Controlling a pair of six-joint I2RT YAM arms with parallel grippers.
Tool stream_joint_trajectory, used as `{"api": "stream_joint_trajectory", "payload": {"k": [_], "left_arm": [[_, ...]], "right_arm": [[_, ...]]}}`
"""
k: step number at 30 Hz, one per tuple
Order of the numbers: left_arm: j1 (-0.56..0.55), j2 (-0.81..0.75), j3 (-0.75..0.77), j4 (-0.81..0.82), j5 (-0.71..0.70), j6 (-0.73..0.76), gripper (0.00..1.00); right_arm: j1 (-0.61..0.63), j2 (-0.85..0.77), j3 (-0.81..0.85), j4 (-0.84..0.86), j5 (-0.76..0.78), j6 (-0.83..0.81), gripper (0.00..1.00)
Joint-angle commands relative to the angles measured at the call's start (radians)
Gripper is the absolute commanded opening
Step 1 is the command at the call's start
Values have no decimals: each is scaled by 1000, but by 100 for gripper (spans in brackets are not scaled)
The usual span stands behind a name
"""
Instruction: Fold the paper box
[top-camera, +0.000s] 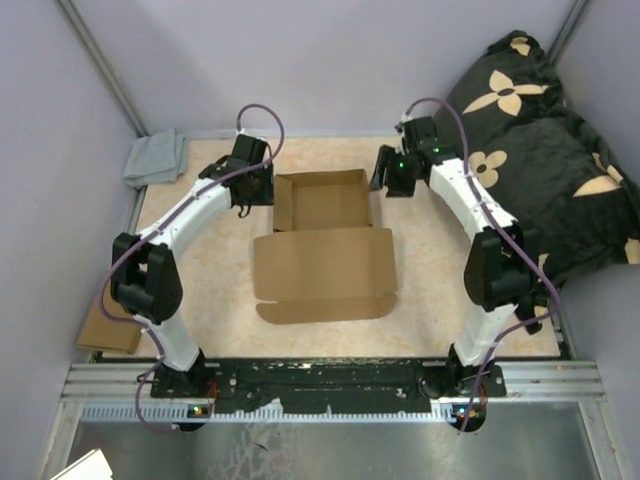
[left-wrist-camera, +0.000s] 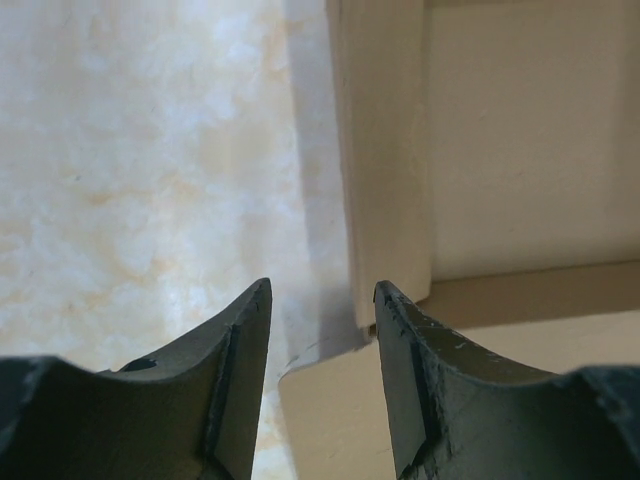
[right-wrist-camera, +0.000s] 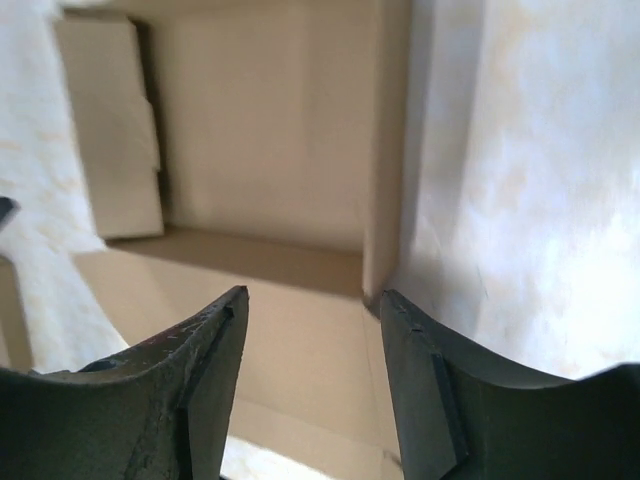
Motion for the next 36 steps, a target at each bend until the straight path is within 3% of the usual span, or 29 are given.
{"api": "stream_joint_trajectory", "payload": {"k": [1,4,9,17,29,36], "left_arm": [[26,76,131,48,152,-28,53],[28,179,227,-6,189,-21,52],[28,285,307,-84,180,-11,50],[27,308,272,-76,142,7,50],[28,388,273,-58,97,28,49],[27,430,301,-56,87,31,40]], "right_arm": [[-43,144,230,14,-168,-12,54],[-36,263,381,-90,-98,-74,50],[-33,370,481,-149,-33,-104,48],[-13,406,479,-144,-28,-137,48],[34,492,519,-202,107,-148,45],[76,510,517,-229,194,-150,37]]}}
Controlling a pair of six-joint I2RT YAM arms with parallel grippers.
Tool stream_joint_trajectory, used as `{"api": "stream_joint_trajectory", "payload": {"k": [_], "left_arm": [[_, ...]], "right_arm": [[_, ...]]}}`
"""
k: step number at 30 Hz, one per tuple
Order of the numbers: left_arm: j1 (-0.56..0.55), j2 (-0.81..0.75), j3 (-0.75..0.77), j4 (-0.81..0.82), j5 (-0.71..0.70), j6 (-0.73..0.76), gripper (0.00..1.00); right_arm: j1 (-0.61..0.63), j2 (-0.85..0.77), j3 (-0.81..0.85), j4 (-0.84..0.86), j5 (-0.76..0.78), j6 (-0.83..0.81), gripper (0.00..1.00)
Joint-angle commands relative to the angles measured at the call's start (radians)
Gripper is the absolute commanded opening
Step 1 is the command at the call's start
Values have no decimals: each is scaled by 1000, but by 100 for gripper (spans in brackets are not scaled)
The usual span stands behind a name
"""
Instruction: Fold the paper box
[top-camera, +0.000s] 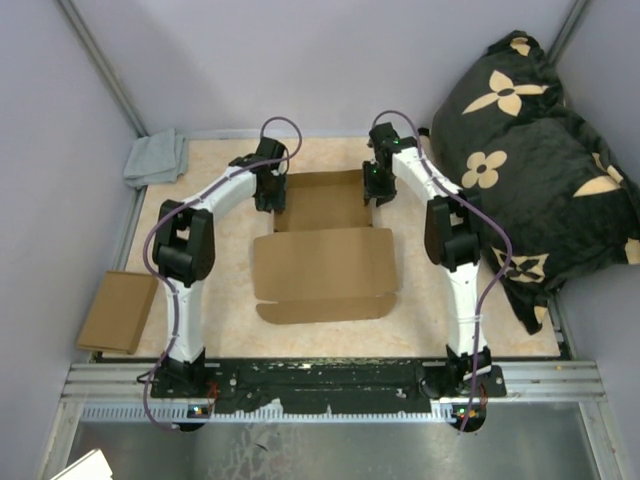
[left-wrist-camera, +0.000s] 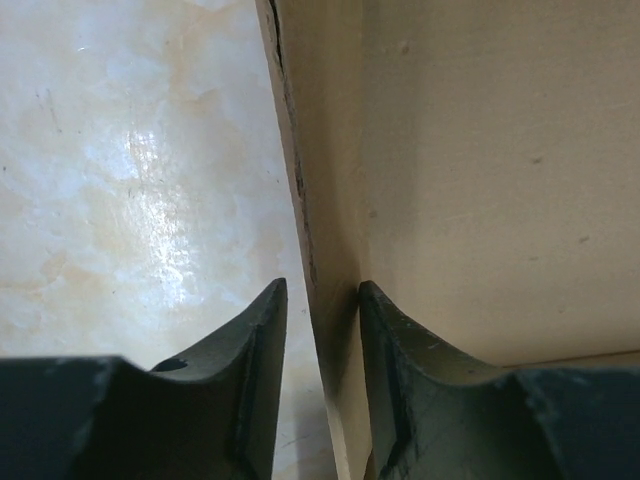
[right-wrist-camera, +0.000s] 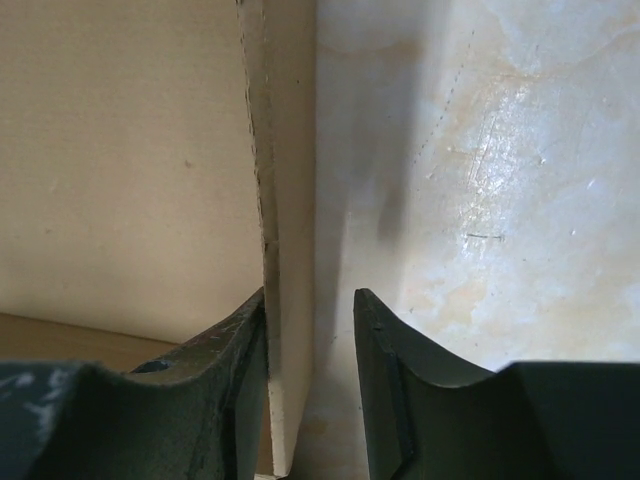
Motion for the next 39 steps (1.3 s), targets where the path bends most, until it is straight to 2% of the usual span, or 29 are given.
{"api": "stream_joint_trajectory", "payload": {"k": [1,4,8,10,14,17,20,21,23,26,30,35,39], "left_arm": [[0,34,35,3,-32,19,37],[-11,52,59,-39,-121,55,25],[-66,58,62,-89,-413,98,0],[-89,44,29,-74,-481,108,0],[-124,26,-30,-44,-527,119,0],[-130,33,-22,-76,-477,81,0],[-120,13,-18,-136,-388,37,17],[-114,-6,-25,-137,-360,27,25],[-105,-62,-46,-126,-298,16,33],[-100,-117,-59,-113,-259,19,54],[-90,-168,-44,-139,-252,14,63],[-68,-249,-57,-151,-223,-3,63],[-58,-374,-167,-29,-173,17,63]], "right_arm": [[36,3,51,-41,93,-11,35],[56,-1,53,-72,179,-7,31],[82,-5,50,-118,249,10,28],[89,-15,32,-127,252,22,27],[98,-59,-45,-105,205,51,26],[100,-92,-103,-78,148,73,26],[100,-131,-142,-57,121,91,27],[99,-147,-151,-51,115,93,28],[99,-173,-159,-48,106,100,29],[100,-201,-153,-60,86,106,32],[99,-251,-155,-66,100,108,39],[82,-288,-122,-19,114,27,42],[82,-291,-69,77,48,-123,45]]}}
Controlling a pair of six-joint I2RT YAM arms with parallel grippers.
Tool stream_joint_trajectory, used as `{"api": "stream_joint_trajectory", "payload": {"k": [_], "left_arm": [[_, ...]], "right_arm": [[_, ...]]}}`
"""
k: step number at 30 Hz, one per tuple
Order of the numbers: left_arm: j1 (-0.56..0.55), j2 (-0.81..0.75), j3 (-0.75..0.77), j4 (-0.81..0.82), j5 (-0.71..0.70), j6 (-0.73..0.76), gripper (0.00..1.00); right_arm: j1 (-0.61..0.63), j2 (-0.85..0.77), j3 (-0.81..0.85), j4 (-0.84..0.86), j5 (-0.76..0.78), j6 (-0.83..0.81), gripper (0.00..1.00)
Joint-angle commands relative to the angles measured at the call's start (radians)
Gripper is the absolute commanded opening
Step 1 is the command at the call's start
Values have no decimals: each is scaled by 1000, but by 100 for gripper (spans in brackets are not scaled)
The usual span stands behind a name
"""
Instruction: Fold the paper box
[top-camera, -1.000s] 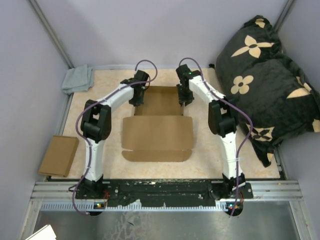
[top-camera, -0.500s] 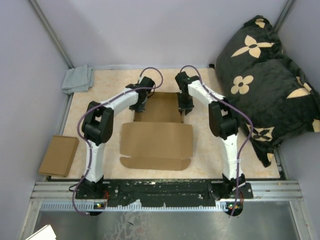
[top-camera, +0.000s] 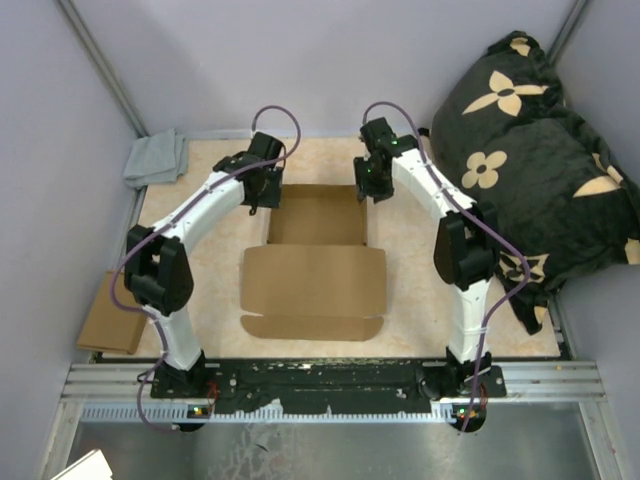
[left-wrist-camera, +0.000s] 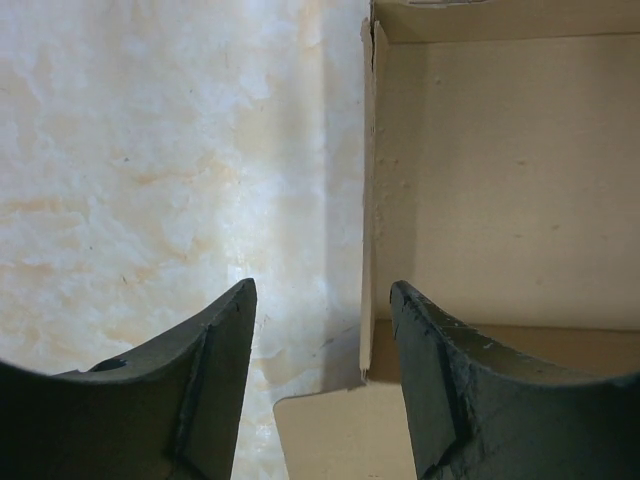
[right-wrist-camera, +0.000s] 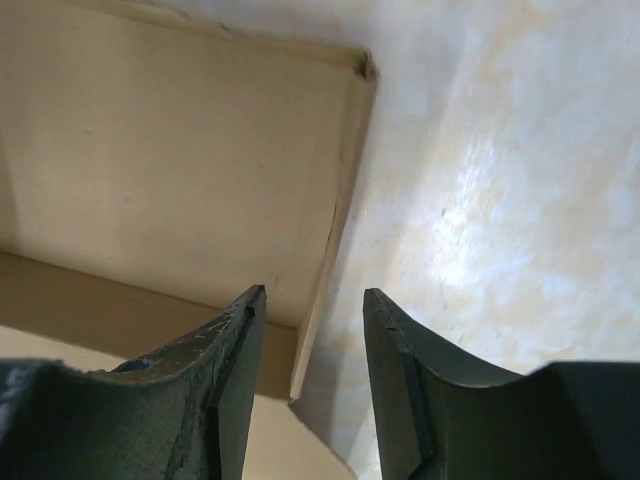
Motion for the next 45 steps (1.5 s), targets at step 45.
{"api": "stream_joint_trajectory", "payload": {"k": [45], "left_arm": [[18,-815,-742,499,61,-58,63]], "right_arm": [[-4,32,-60,772,-706,-661,63]]}}
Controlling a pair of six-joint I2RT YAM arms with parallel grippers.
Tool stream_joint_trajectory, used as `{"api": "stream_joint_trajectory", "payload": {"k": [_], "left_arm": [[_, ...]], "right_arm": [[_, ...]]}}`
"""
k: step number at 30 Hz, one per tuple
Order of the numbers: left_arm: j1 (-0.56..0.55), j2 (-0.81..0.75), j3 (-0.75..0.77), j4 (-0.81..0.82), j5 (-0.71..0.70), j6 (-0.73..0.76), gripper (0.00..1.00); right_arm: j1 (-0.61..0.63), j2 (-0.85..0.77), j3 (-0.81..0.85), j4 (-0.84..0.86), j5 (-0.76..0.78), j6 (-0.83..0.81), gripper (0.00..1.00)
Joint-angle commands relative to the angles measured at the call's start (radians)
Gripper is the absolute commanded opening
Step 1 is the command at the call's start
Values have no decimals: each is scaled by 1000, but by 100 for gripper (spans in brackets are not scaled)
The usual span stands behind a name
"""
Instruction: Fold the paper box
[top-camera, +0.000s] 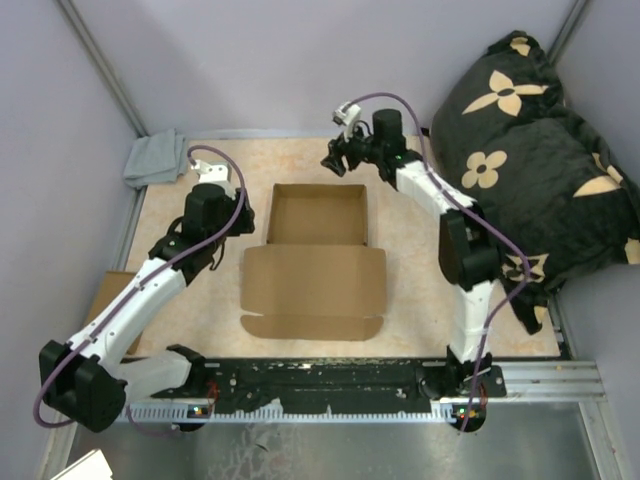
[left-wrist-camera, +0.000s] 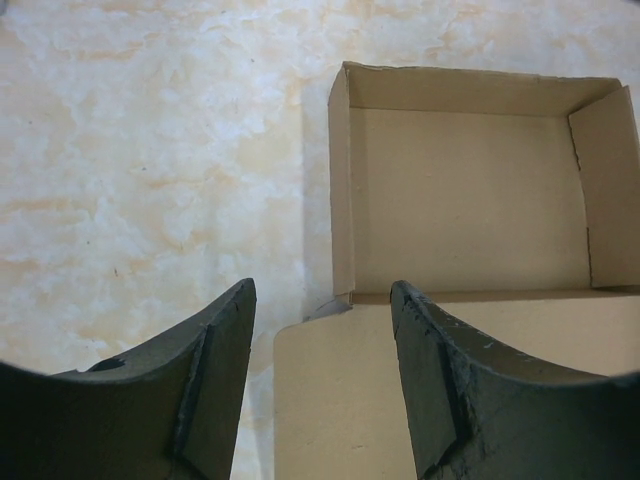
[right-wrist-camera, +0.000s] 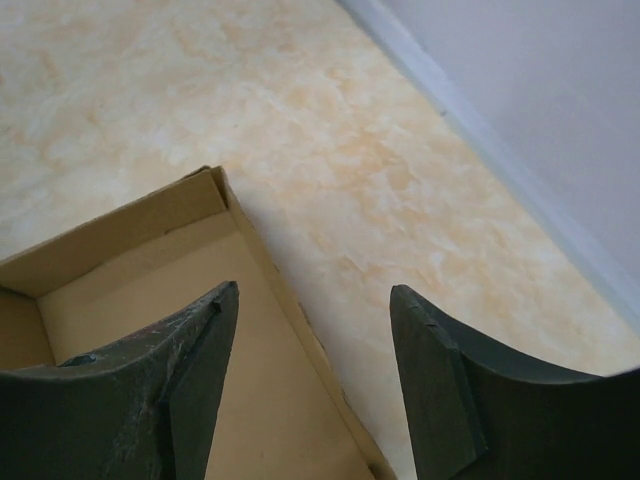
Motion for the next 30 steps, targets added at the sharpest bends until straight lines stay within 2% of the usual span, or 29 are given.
{"api": "stream_joint_trajectory", "payload": {"k": [1,3,6,13,21,30], "left_arm": [[6,-65,-23,-21,-25,-41,63],[6,-75,-25,-46,-34,-52,63],[5,-91,-29,-78,-51,-65,63],[6,-114,-44,-123,-66,-85,63],[7,-112,-29,-174,-79,-89,63],[5,-154,-54,-217,-99,-110,63]], "right_arm": [[47,177,299,-315,-137,-147,63],[62,270,406,-413,-131,-184,63],[76,334,472,-455,-123,-212,63],[100,392,477,-452,-133,-218,63],[115,451,485,-430,-47,-214,63],[115,482,502,-443,-55,-219,63]]}}
